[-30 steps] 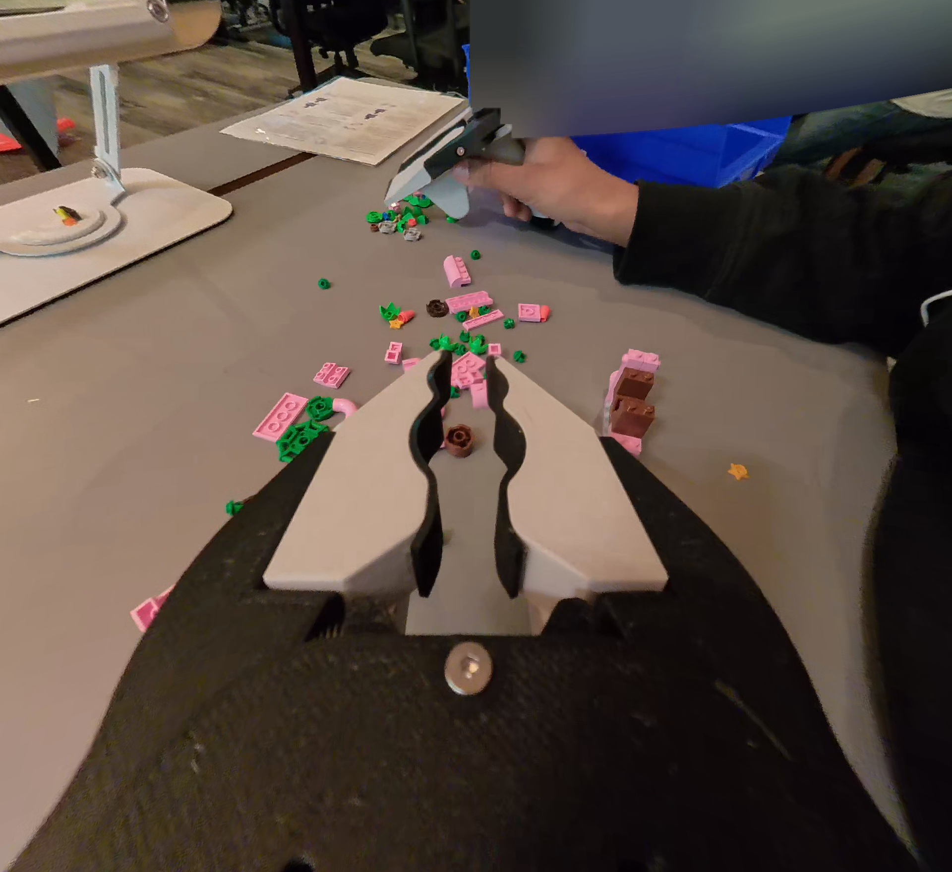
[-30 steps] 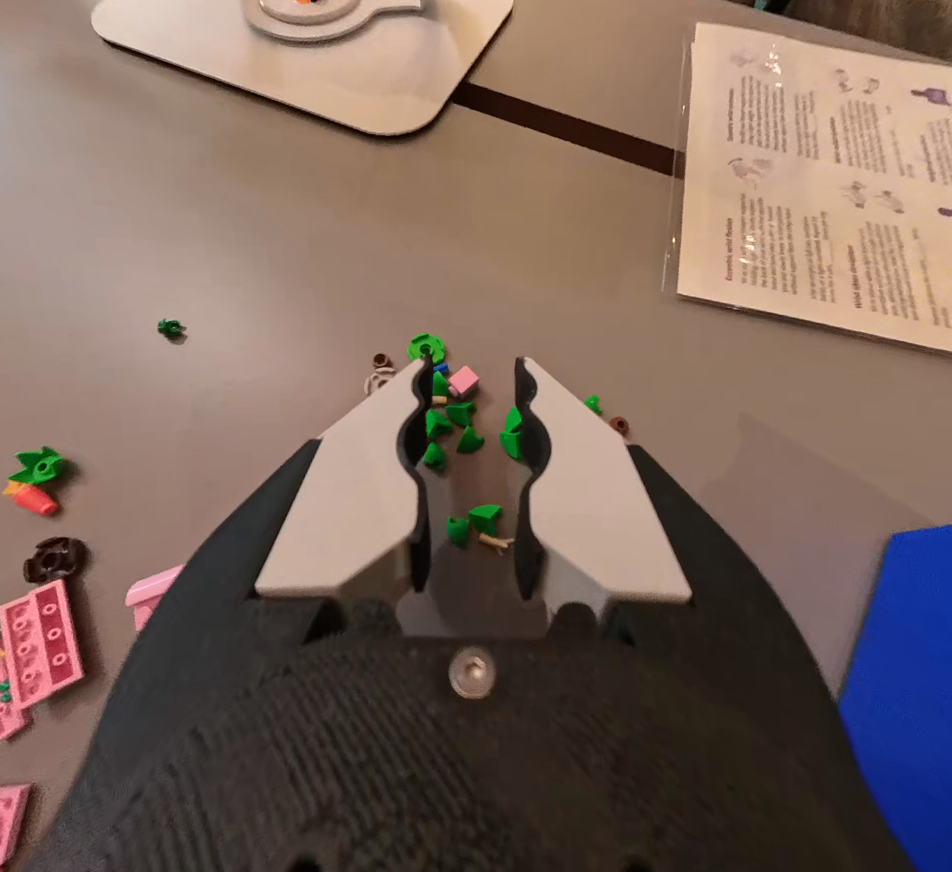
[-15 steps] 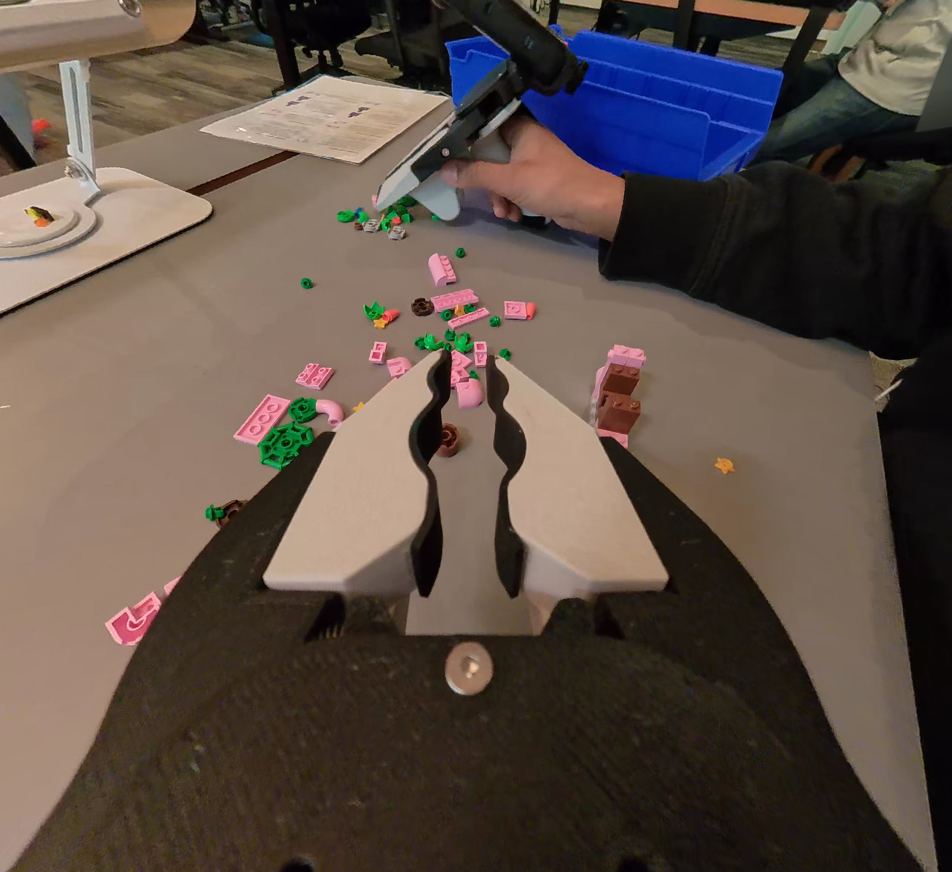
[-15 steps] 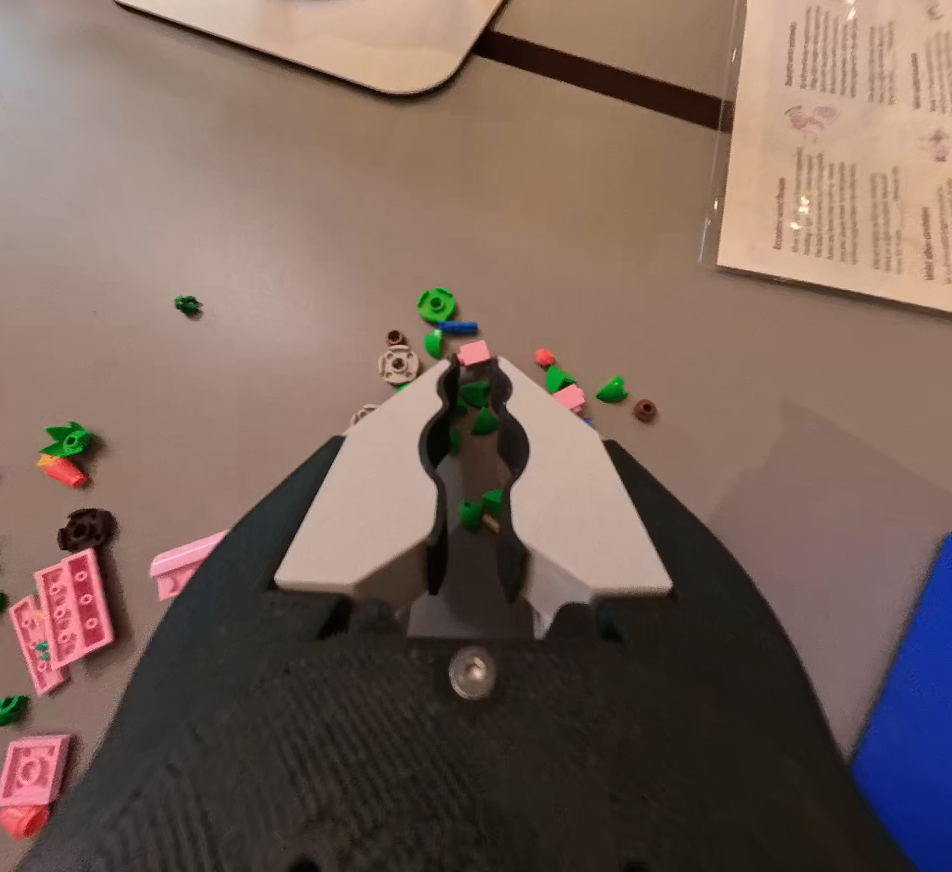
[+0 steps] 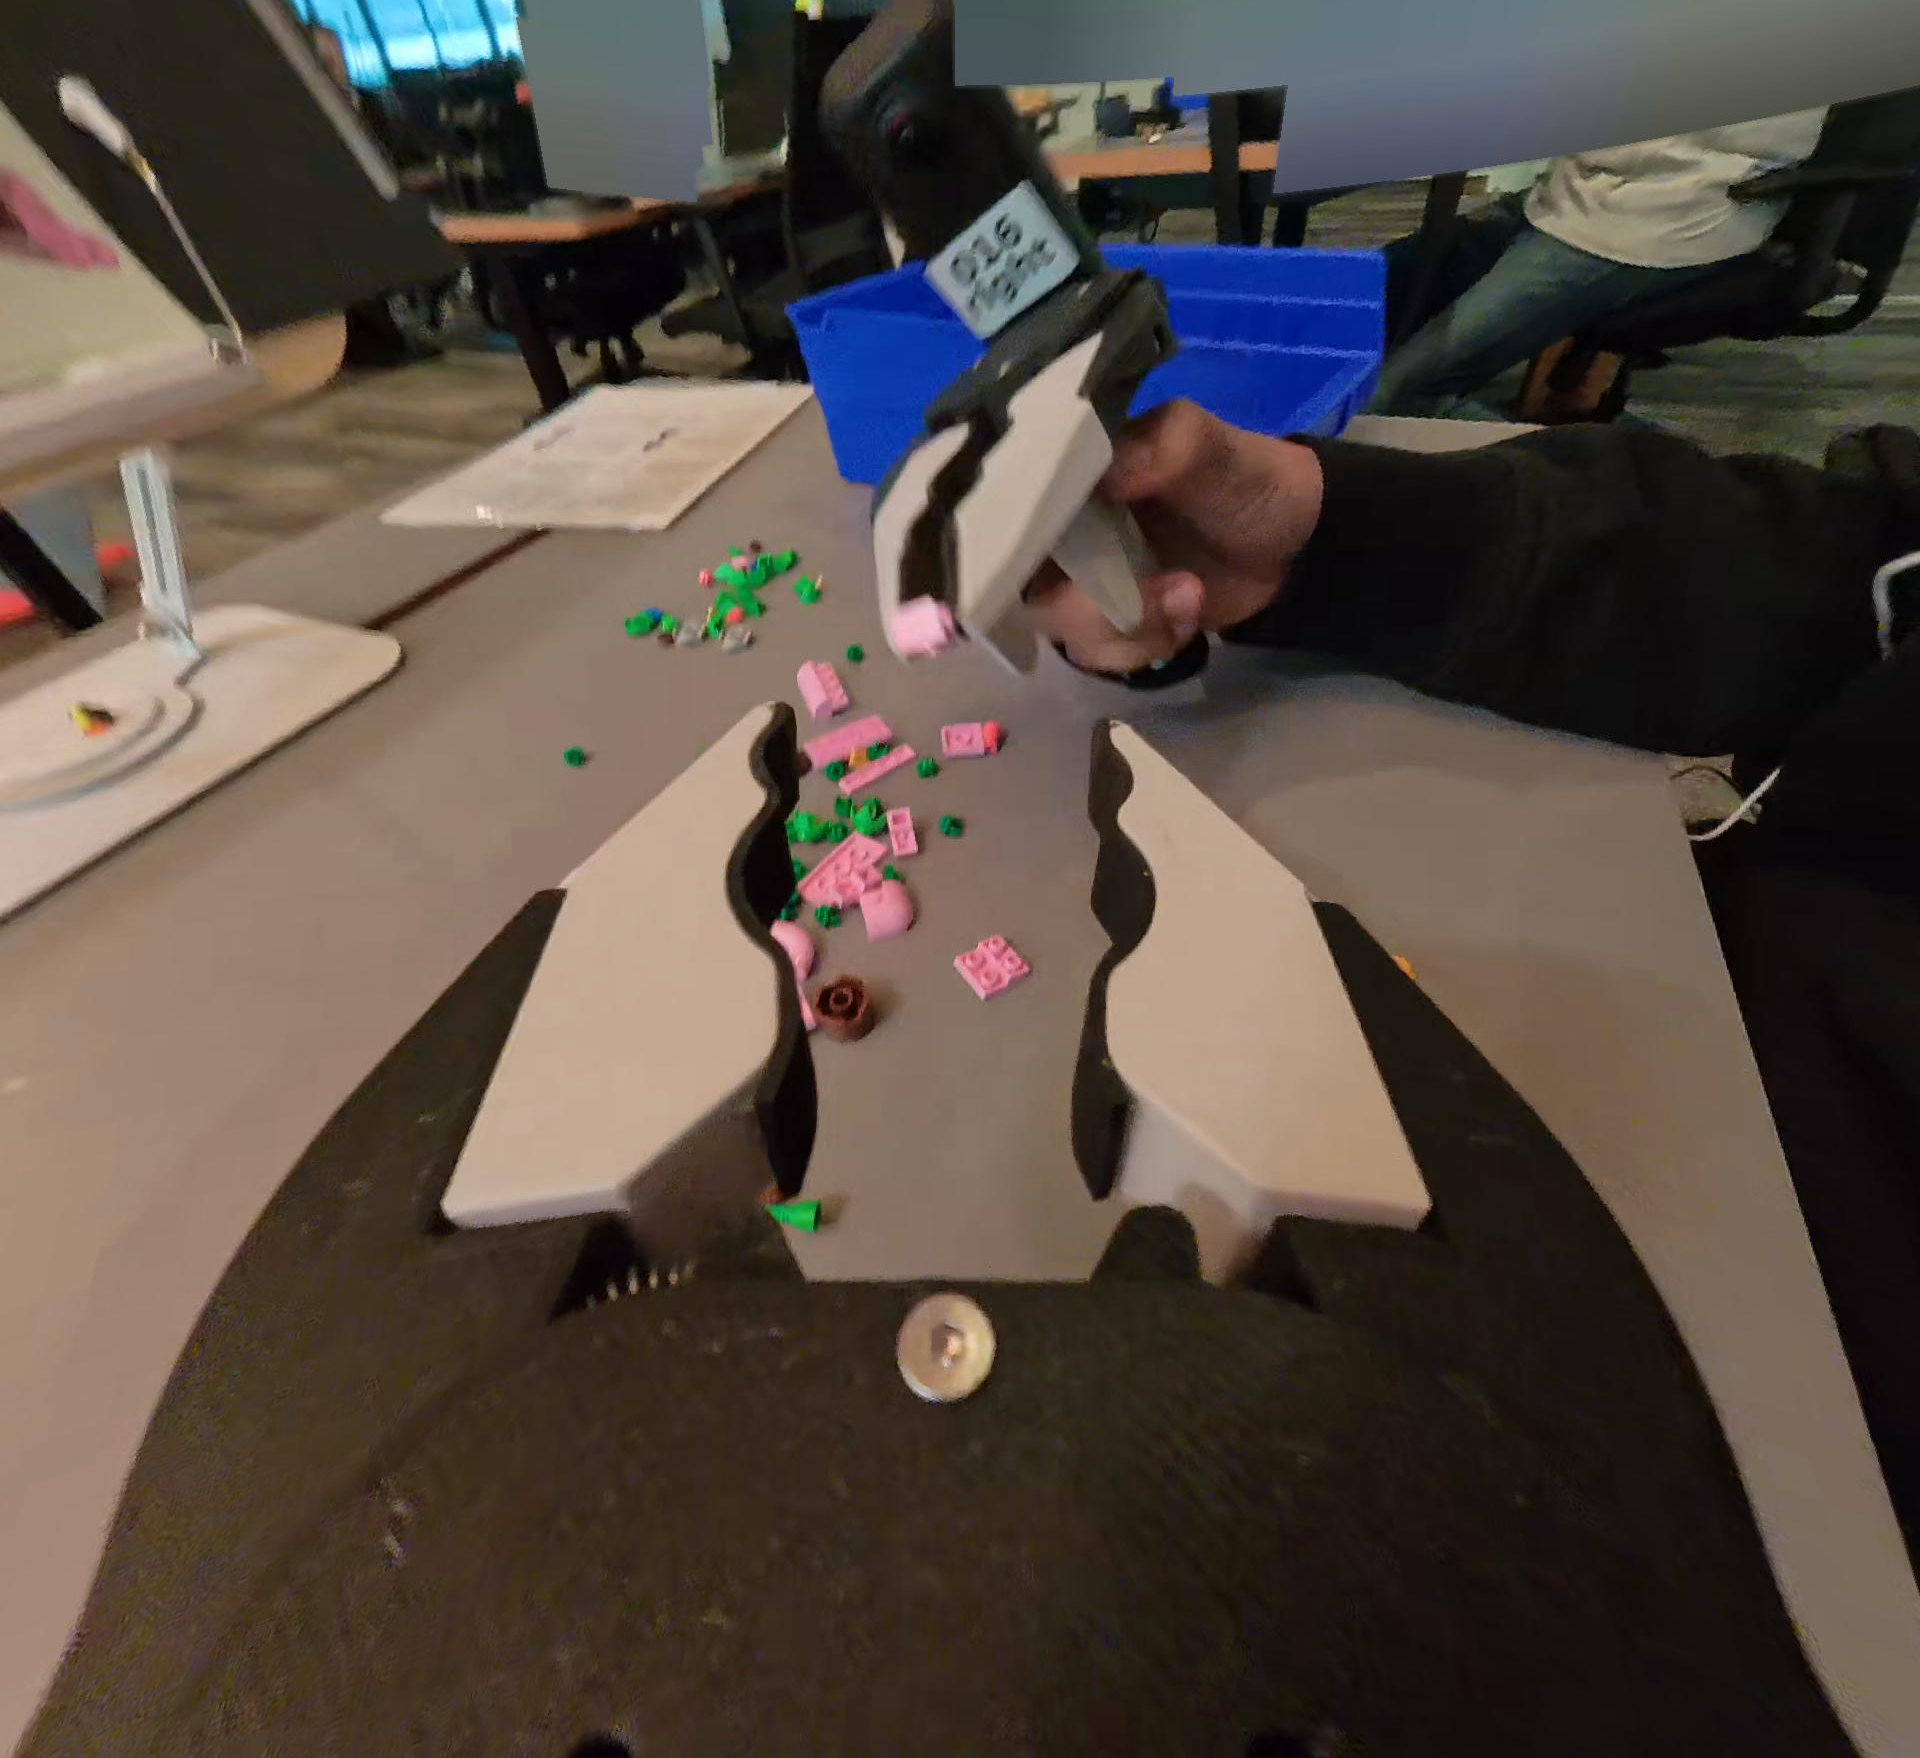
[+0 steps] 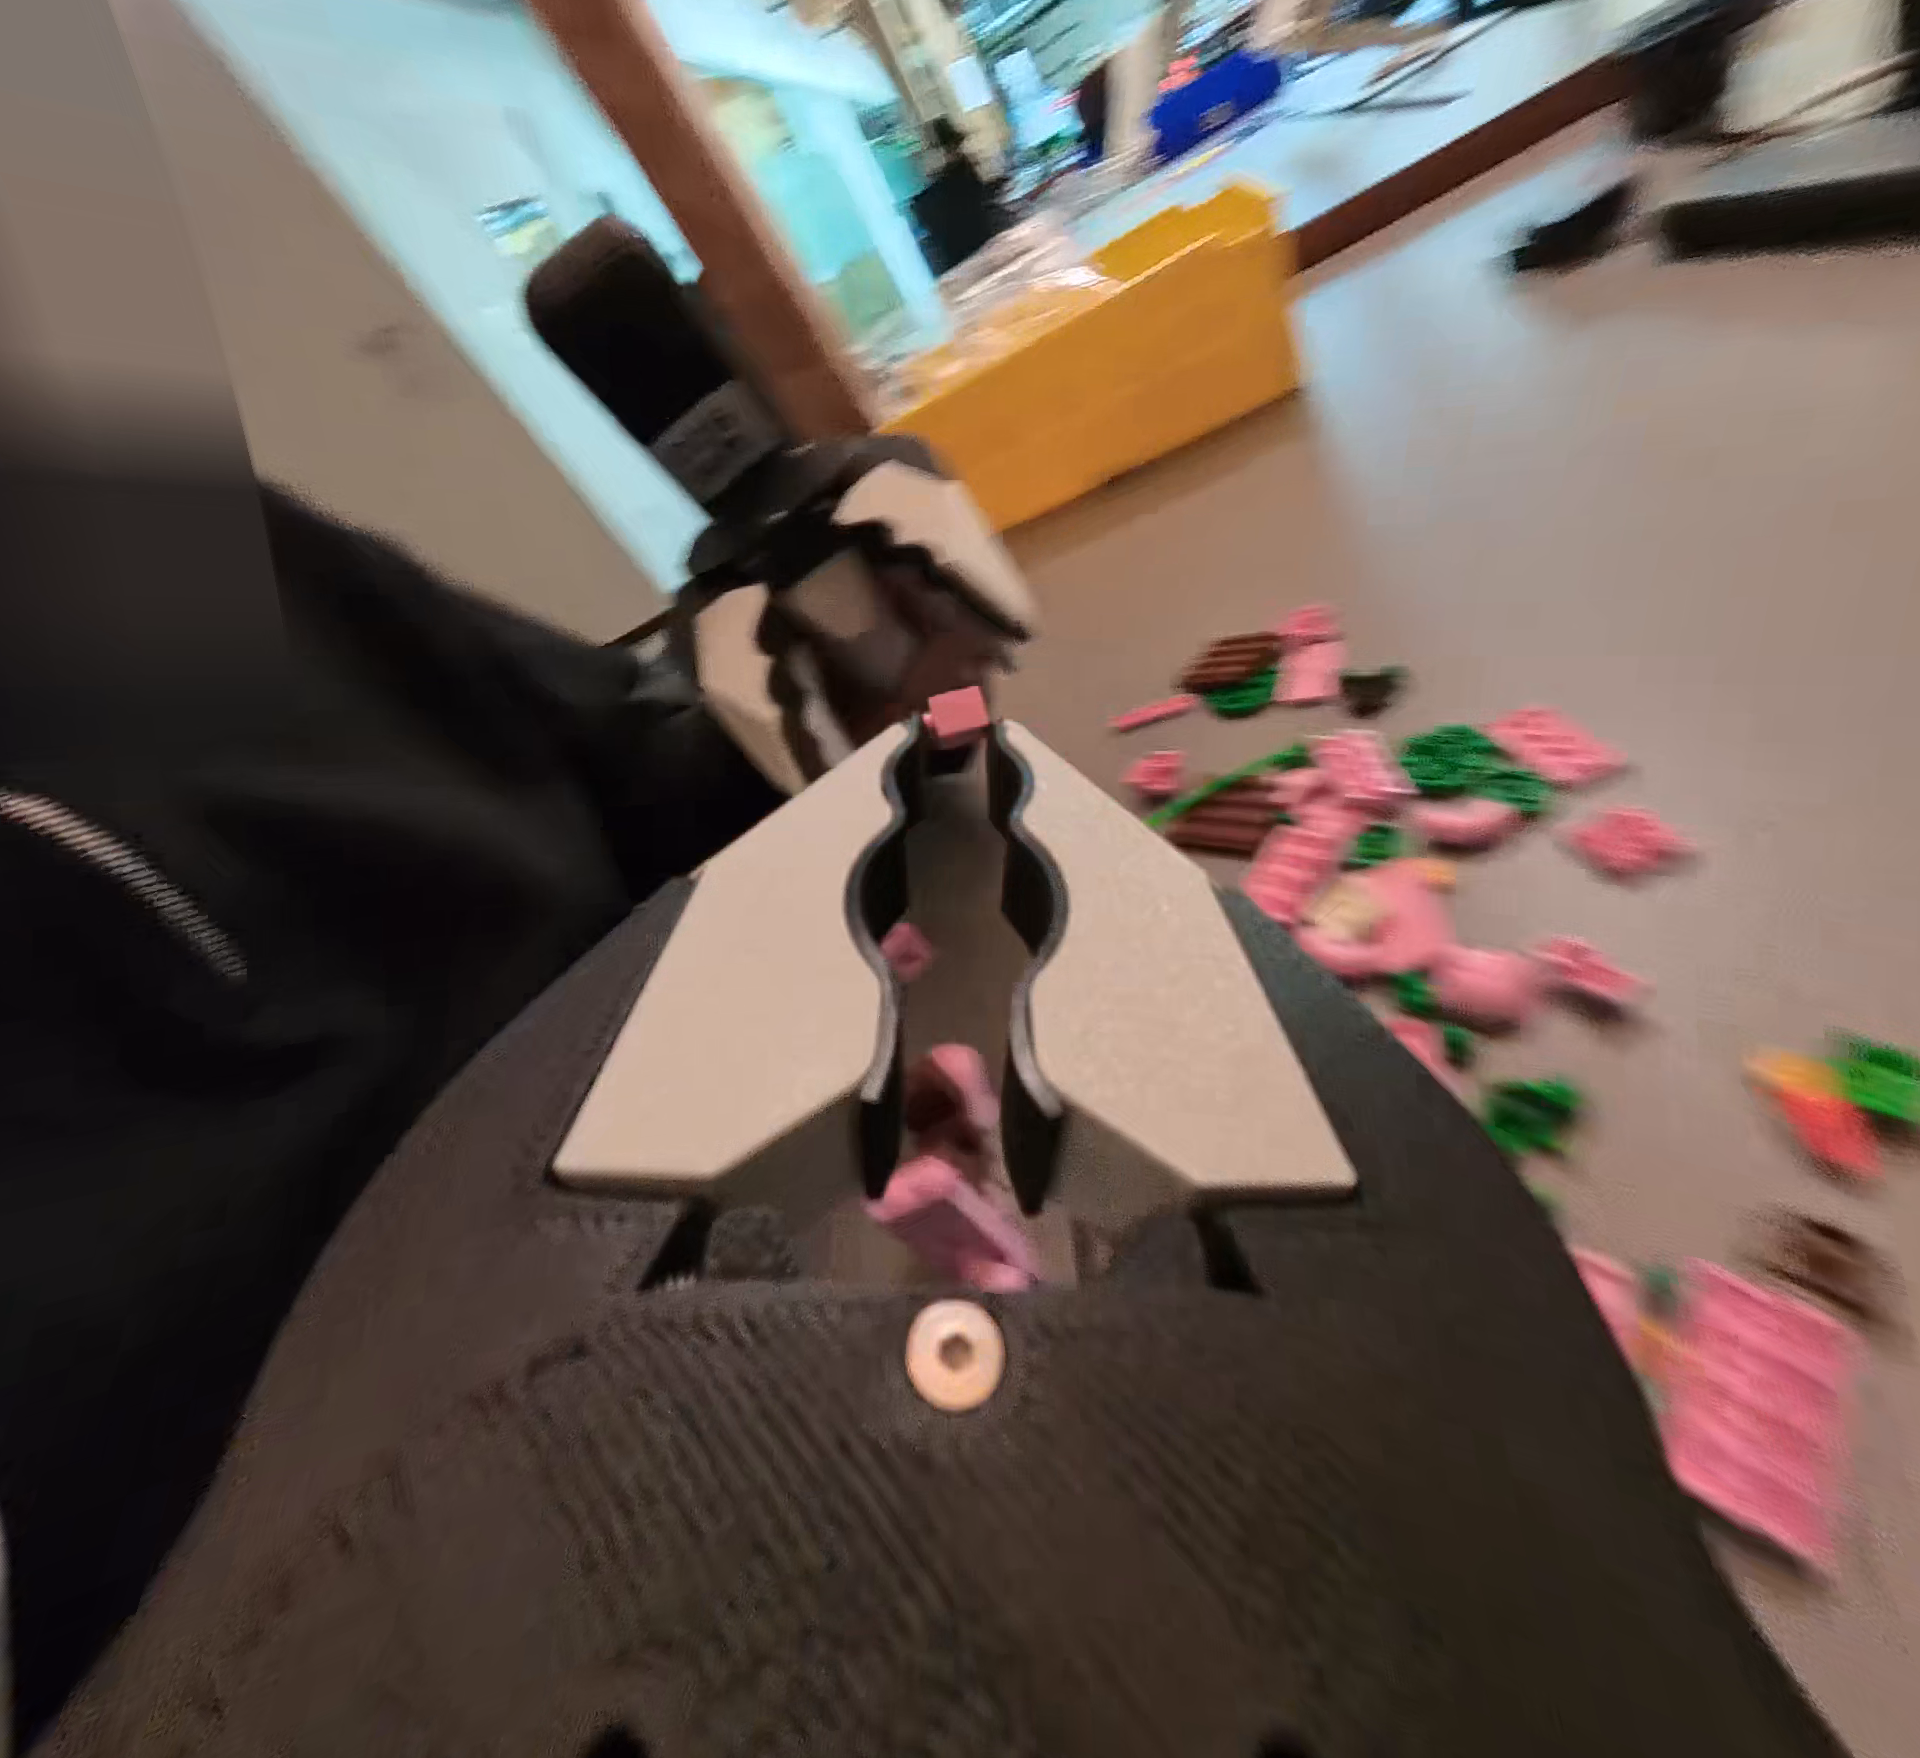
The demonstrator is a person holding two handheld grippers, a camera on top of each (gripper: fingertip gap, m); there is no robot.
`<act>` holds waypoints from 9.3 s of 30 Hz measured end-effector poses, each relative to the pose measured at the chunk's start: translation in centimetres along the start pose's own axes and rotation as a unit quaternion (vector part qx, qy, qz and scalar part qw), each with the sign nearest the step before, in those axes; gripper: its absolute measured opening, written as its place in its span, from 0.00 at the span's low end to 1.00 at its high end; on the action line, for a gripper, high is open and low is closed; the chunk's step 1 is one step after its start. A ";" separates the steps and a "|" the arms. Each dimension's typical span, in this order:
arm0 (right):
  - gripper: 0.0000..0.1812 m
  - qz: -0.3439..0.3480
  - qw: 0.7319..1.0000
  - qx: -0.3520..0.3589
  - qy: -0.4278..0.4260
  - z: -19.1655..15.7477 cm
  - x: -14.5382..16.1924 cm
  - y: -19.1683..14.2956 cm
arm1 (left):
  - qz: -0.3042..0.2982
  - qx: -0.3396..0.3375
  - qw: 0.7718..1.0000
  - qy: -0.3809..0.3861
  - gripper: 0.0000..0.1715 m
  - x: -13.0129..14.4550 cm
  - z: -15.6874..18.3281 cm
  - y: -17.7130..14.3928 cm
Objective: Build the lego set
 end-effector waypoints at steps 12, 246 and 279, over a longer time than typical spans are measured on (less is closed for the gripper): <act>0.05 0.017 0.981 -0.141 0.131 -1.7 1.2 3.4 | 0.037 -0.039 0.990 0.133 0.06 -1.4 2.2 -1.0; 0.38 0.004 0.788 0.612 0.067 9.3 -7.8 -9.8 | -0.257 0.176 0.927 -0.208 0.00 6.6 3.0 -4.4; 0.05 0.048 0.797 0.598 0.071 10.5 -4.5 -11.4 | -0.094 0.178 0.929 -0.310 0.00 5.7 0.2 -6.4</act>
Point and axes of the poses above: each gripper's, where its closed fingertips meet, y out along the fingers, x out of its underside, z = x × y across the jaws, the point moved 9 cm from there along -y, back along the fingers, and after that the axes turned 5 degrees about y, right-handed, at the moved point
